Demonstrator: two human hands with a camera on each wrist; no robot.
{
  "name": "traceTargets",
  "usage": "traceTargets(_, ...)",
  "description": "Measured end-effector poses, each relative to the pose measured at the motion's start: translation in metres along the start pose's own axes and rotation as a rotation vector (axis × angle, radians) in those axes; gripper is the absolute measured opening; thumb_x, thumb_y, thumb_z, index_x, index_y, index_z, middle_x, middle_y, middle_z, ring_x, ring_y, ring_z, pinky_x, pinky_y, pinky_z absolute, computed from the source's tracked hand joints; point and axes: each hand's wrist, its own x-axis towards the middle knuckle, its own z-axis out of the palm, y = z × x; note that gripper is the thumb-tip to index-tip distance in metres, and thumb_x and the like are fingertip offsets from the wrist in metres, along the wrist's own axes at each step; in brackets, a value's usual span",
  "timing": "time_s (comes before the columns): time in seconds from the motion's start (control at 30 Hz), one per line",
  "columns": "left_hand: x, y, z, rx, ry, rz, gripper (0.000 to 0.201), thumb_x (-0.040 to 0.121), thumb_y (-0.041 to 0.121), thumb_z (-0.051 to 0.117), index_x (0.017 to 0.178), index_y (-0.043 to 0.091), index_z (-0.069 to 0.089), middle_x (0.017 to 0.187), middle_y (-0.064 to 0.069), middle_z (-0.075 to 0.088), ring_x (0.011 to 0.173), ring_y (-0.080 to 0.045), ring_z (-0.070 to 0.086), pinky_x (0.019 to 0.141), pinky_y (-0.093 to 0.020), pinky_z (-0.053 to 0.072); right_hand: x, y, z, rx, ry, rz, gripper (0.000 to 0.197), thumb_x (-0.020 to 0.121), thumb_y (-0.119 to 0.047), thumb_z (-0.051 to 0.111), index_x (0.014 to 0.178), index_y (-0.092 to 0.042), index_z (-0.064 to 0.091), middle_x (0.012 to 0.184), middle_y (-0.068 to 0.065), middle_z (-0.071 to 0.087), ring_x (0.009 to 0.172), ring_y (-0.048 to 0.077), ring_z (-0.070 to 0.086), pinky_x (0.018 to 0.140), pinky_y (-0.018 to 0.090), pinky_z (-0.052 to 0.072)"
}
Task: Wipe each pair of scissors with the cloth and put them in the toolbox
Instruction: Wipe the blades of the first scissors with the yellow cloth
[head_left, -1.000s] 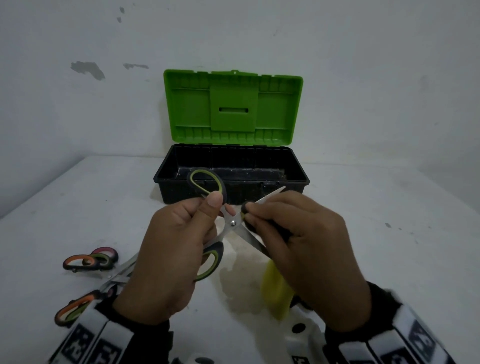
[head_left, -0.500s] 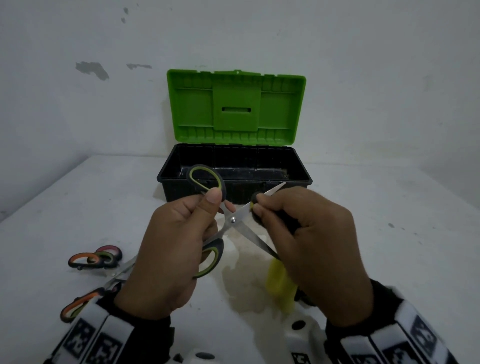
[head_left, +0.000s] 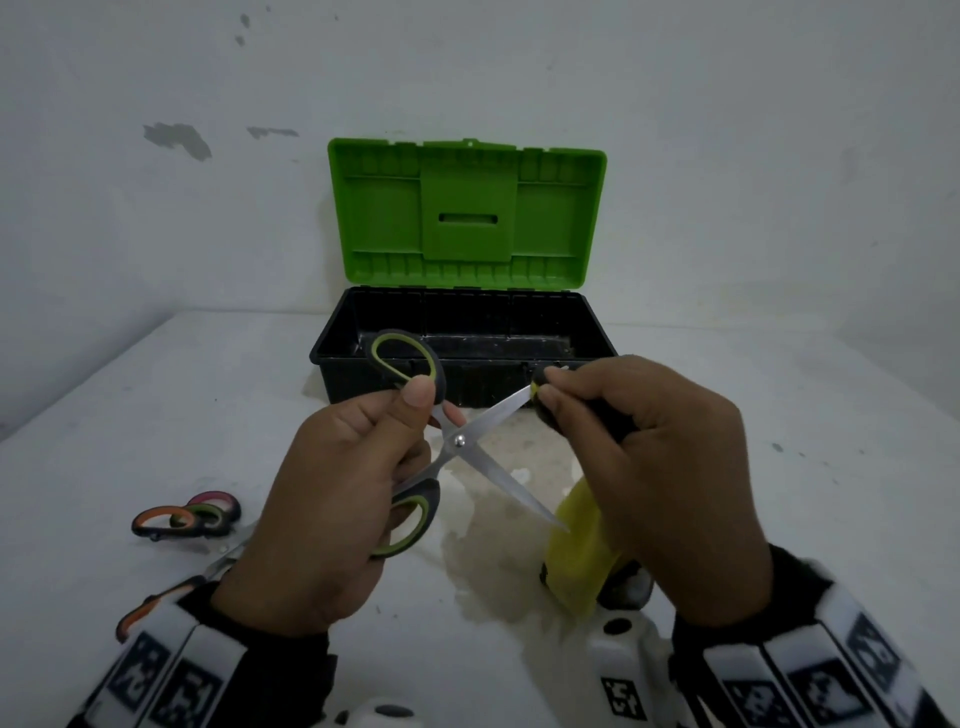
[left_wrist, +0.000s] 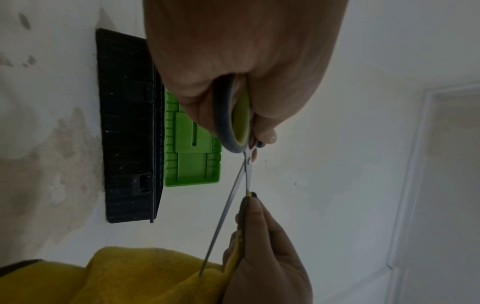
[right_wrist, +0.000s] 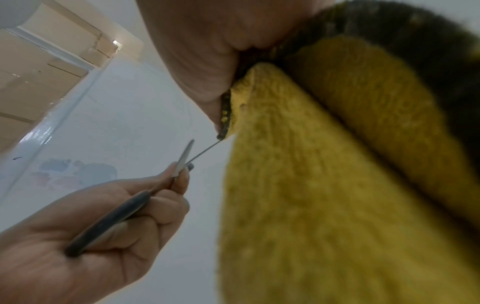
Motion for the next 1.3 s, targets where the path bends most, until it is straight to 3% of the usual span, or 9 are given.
traceTargets(0.13, -0.001, 0.003, 0.0, 0.006, 0.001, -0.012, 0.035, 0.082, 0.042, 0.056, 0.064, 0.018, 0.073, 0.055, -0.004, 0.02, 0.037, -0.007, 0.018, 0.034, -0.015, 0.02, -0.004, -0.006, 0.004, 0.009, -0.043, -0.034, 0.004, 0.085, -0.011, 0.074, 0.083, -0.008, 0.077, 0.077, -0.001, 0.072, 0.073, 0.008, 0.066, 0.069, 0.02, 0.052)
traceTargets(0.33, -0.001, 0.004, -0.001, -0.016, -0.005, -0.037, 0.035, 0.083, 0.042, 0.056, 0.065, 0.018, 0.073, 0.057, -0.004, 0.021, 0.037, -0.007, 0.019, 0.032, -0.018, 0.022, 0.006, 0.003, -0.005, 0.005, 0.028, 0.066, 0.008, 0.083, -0.013, 0.075, 0.09, -0.014, 0.078, 0.081, -0.008, 0.073, 0.079, 0.0, 0.066, 0.072, 0.005, 0.047)
traceTargets(0.47, 0.001, 0.003, -0.002, -0.022, 0.051, -0.018, 0.035, 0.081, 0.046, 0.059, 0.076, 0.015, 0.075, 0.061, -0.007, 0.022, 0.043, -0.011, 0.019, 0.039, -0.02, 0.017, 0.009, 0.002, -0.013, 0.005, 0.086, 0.133, 0.009, 0.084, -0.018, 0.074, 0.092, -0.019, 0.078, 0.083, -0.014, 0.072, 0.08, -0.002, 0.066, 0.071, 0.004, 0.046)
traceTargets(0.6, 0.001, 0.003, 0.0, 0.09, 0.089, 0.063, 0.035, 0.082, 0.047, 0.057, 0.078, 0.017, 0.075, 0.052, -0.001, 0.022, 0.042, -0.012, 0.018, 0.04, -0.021, 0.018, 0.007, -0.01, -0.009, 0.012, 0.005, 0.021, 0.013, 0.084, -0.014, 0.074, 0.096, -0.017, 0.078, 0.086, -0.011, 0.073, 0.082, -0.004, 0.065, 0.076, 0.007, 0.048)
traceTargets(0.77, -0.006, 0.003, 0.003, 0.336, 0.114, 0.232, 0.037, 0.083, 0.05, 0.051, 0.075, 0.022, 0.074, 0.044, 0.005, 0.032, 0.039, -0.007, 0.028, 0.038, -0.017, 0.03, 0.004, -0.01, 0.01, -0.064, -0.126, -0.071, 0.016, 0.087, -0.017, 0.068, 0.101, -0.016, 0.077, 0.092, -0.005, 0.074, 0.083, 0.008, 0.067, 0.076, 0.026, 0.055)
traceTargets(0.9, -0.013, 0.006, 0.002, 0.473, 0.147, 0.377, 0.036, 0.084, 0.05, 0.049, 0.074, 0.026, 0.074, 0.042, 0.003, 0.037, 0.039, -0.008, 0.034, 0.038, -0.013, 0.033, 0.01, -0.001, 0.007, -0.089, -0.065, -0.043, 0.017, 0.087, -0.017, 0.066, 0.099, -0.016, 0.077, 0.09, -0.005, 0.074, 0.083, 0.006, 0.066, 0.079, 0.021, 0.053)
traceTargets(1.1, -0.015, 0.006, 0.004, 0.522, 0.156, 0.468, 0.033, 0.085, 0.046, 0.048, 0.078, 0.024, 0.072, 0.044, 0.021, 0.051, 0.047, 0.002, 0.053, 0.052, -0.013, 0.051, 0.007, -0.009, 0.005, -0.068, -0.088, -0.065, 0.016, 0.087, -0.016, 0.067, 0.099, -0.016, 0.077, 0.09, -0.006, 0.074, 0.082, 0.004, 0.066, 0.079, 0.017, 0.052)
traceTargets(1.23, -0.016, 0.007, 0.007, 0.53, 0.153, 0.542, 0.033, 0.085, 0.042, 0.05, 0.079, 0.02, 0.073, 0.045, 0.023, 0.051, 0.044, 0.005, 0.052, 0.047, -0.008, 0.047, 0.013, 0.0, 0.0, -0.117, -0.046, -0.028, 0.015, 0.087, -0.014, 0.069, 0.1, -0.016, 0.077, 0.09, -0.006, 0.074, 0.082, 0.001, 0.063, 0.082, 0.007, 0.048)
traceTargets(1.3, -0.015, 0.006, 0.007, 0.531, 0.159, 0.574, 0.037, 0.084, 0.045, 0.049, 0.081, 0.017, 0.073, 0.047, 0.024, 0.052, 0.045, 0.006, 0.052, 0.047, -0.007, 0.046, 0.01, -0.004, 0.003, -0.11, -0.061, -0.056, 0.015, 0.087, -0.015, 0.068, 0.1, -0.016, 0.077, 0.091, -0.006, 0.074, 0.083, 0.001, 0.064, 0.083, 0.011, 0.049)
